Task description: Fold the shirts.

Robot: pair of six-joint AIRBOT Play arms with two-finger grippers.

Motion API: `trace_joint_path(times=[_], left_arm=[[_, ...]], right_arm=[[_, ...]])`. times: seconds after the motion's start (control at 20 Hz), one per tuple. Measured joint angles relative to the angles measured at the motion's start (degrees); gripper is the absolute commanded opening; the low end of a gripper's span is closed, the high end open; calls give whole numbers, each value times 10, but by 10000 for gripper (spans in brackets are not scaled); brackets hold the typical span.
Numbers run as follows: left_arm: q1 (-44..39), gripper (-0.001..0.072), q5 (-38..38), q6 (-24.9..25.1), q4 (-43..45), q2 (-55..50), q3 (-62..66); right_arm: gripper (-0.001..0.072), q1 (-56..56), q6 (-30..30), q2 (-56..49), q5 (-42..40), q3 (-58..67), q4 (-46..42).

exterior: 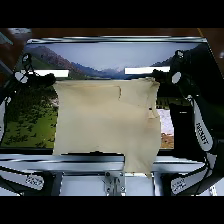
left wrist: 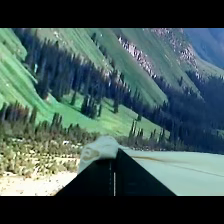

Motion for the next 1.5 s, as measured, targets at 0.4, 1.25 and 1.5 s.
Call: trace_joint_path(times=[0.4,1.25,1.5], left_arm=[[35,38,-159,0,22,1,14],[32,41,-462,-16,42,3,13],[28,40,-455,-37,42,-7,13]], right_arm=[[72,1,6,-2,121,0,5],[72,-3,60,46,435,-2,-73],[72,-1,92,44,458,-10,-80]])
